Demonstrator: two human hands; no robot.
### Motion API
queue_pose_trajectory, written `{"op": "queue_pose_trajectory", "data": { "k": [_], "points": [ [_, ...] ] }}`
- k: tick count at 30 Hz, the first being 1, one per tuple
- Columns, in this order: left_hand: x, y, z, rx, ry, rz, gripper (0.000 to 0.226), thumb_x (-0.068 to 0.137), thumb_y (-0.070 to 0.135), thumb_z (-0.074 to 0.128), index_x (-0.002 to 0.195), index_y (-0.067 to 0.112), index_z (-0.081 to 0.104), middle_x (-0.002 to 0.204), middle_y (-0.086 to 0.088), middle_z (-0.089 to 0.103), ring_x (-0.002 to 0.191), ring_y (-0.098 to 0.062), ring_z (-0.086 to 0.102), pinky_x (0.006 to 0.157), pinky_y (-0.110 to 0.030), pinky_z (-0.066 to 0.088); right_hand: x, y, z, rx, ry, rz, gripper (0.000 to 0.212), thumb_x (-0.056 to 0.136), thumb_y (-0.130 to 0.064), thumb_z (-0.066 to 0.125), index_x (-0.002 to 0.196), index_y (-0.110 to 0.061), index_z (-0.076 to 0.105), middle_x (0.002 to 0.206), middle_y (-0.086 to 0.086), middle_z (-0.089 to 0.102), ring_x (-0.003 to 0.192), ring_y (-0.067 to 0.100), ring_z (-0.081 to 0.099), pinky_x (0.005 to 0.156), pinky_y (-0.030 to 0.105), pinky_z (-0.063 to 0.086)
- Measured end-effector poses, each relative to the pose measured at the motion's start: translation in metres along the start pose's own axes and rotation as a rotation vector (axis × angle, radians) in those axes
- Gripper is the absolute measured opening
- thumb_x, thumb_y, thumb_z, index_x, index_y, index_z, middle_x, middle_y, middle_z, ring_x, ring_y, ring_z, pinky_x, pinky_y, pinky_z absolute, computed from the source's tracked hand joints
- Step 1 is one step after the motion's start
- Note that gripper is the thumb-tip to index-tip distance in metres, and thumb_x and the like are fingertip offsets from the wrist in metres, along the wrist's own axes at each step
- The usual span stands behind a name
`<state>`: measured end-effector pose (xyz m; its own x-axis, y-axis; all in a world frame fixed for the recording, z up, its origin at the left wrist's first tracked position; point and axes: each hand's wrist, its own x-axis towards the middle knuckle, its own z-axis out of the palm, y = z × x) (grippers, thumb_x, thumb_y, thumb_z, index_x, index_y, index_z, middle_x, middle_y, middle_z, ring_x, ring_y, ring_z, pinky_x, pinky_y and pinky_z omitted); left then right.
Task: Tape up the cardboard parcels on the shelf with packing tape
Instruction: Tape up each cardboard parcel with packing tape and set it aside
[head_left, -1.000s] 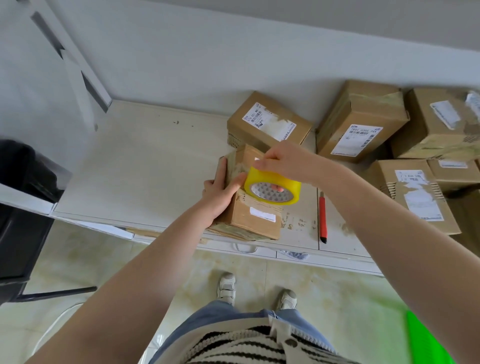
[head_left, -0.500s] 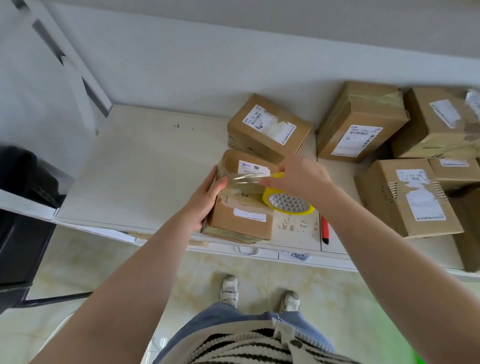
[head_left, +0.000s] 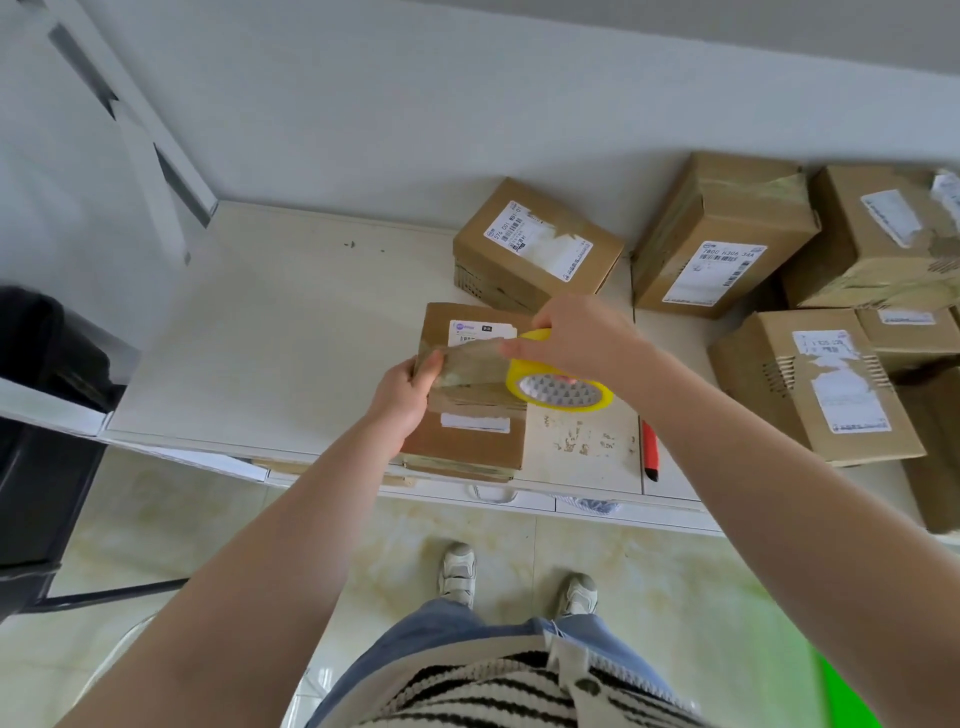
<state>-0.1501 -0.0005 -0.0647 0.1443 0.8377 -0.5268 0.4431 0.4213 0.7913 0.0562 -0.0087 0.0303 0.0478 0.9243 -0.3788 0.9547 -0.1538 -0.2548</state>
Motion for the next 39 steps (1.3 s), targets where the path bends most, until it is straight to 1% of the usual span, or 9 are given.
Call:
{"op": "queue_pose_trajectory", "data": {
  "k": [3, 6, 17, 21, 23, 25, 28, 33, 39],
  "points": [
    [0.0, -0.001, 0.003, 0.026, 0.014, 0.002, 0.041, 0.103, 0.049, 0.037, 0.108, 0.014, 0.057, 0.086, 0.004, 0.057, 0.087, -0.016, 0.053, 0.084, -0.032, 0.036, 0.004, 0.016, 0.007, -0.135, 0.025, 0.046, 0.071, 0.076, -0.081, 0.054, 0.092, -0.014, 0.07, 0.075, 0.002, 0.068, 0.071, 0.018, 0.065, 0.056, 0.028, 0.046],
    [0.002, -0.001, 0.005, 0.052, 0.033, 0.017, 0.038, 0.104, 0.048, 0.035, 0.104, 0.015, 0.056, 0.083, 0.004, 0.055, 0.078, -0.01, 0.05, 0.075, -0.028, 0.038, 0.01, 0.029, 0.018, -0.08, -0.022, 0.102, 0.064, 0.074, -0.079, 0.056, 0.075, -0.015, 0.063, 0.064, 0.0, 0.059, 0.065, 0.019, 0.062, 0.058, 0.03, 0.047],
    [0.003, -0.005, 0.009, -0.031, 0.019, 0.014, 0.048, 0.104, 0.049, 0.034, 0.128, 0.015, 0.058, 0.111, 0.001, 0.063, 0.105, -0.019, 0.056, 0.085, -0.03, 0.038, 0.037, 0.058, 0.053, 0.128, -0.178, 0.106, 0.068, 0.076, -0.074, 0.06, 0.086, -0.007, 0.071, 0.08, 0.01, 0.068, 0.075, 0.022, 0.064, 0.068, 0.037, 0.049],
    [0.0, -0.008, 0.019, -0.069, 0.063, 0.008, 0.051, 0.104, 0.049, 0.033, 0.137, 0.016, 0.054, 0.117, 0.002, 0.062, 0.11, -0.019, 0.056, 0.086, -0.029, 0.038, 0.039, 0.063, 0.05, 0.136, -0.204, 0.069, 0.078, 0.076, -0.078, 0.055, 0.096, -0.003, 0.067, 0.077, 0.001, 0.055, 0.078, 0.021, 0.056, 0.067, 0.032, 0.039],
    [0.0, -0.007, 0.023, 0.05, 0.1, 0.033, 0.057, 0.104, 0.049, 0.033, 0.152, 0.018, 0.036, 0.138, -0.004, 0.055, 0.124, -0.026, 0.054, 0.09, -0.03, 0.042, 0.04, 0.065, 0.054, 0.152, -0.22, 0.063, 0.091, 0.066, -0.086, 0.051, 0.11, -0.007, 0.066, 0.077, -0.006, 0.051, 0.085, 0.02, 0.054, 0.073, 0.032, 0.038],
    [0.002, -0.002, 0.027, 0.42, 0.217, 0.095, 0.065, 0.104, 0.045, 0.033, 0.159, 0.019, 0.007, 0.161, -0.011, 0.025, 0.139, -0.032, 0.04, 0.103, -0.039, 0.043, 0.043, 0.067, 0.057, 0.16, -0.224, 0.057, 0.09, 0.062, -0.087, 0.052, 0.106, -0.01, 0.066, 0.074, -0.009, 0.05, 0.083, 0.019, 0.055, 0.072, 0.032, 0.039],
    [0.0, 0.009, 0.038, 0.853, 0.309, 0.355, 0.071, 0.104, 0.046, 0.027, 0.157, 0.013, -0.006, 0.165, -0.015, -0.009, 0.152, -0.031, 0.003, 0.123, -0.044, 0.011, 0.044, 0.07, 0.052, 0.121, -0.224, 0.054, 0.061, 0.071, -0.08, 0.058, 0.076, -0.019, 0.054, 0.07, -0.008, 0.051, 0.076, 0.018, 0.054, 0.066, 0.03, 0.036],
    [0.009, 0.001, 0.042, 1.079, 0.31, 0.353, 0.083, 0.093, 0.066, 0.001, 0.157, 0.015, -0.012, 0.163, -0.011, -0.022, 0.15, -0.031, -0.017, 0.122, -0.049, -0.008, 0.044, 0.066, 0.055, 0.108, -0.221, 0.051, 0.065, 0.072, -0.082, 0.053, 0.071, -0.017, 0.05, 0.067, -0.005, 0.047, 0.073, 0.019, 0.051, 0.062, 0.031, 0.035],
    [0.006, 0.014, 0.062, 1.13, 0.278, 0.486, 0.065, 0.105, 0.044, 0.016, 0.157, 0.014, -0.008, 0.163, -0.014, -0.02, 0.15, -0.031, -0.02, 0.121, -0.051, -0.009, 0.04, 0.069, 0.056, 0.075, -0.169, 0.084, 0.085, 0.069, -0.085, 0.051, 0.102, -0.008, 0.064, 0.094, 0.004, 0.066, 0.092, 0.024, 0.061, 0.078, 0.037, 0.047]
  ]
}}
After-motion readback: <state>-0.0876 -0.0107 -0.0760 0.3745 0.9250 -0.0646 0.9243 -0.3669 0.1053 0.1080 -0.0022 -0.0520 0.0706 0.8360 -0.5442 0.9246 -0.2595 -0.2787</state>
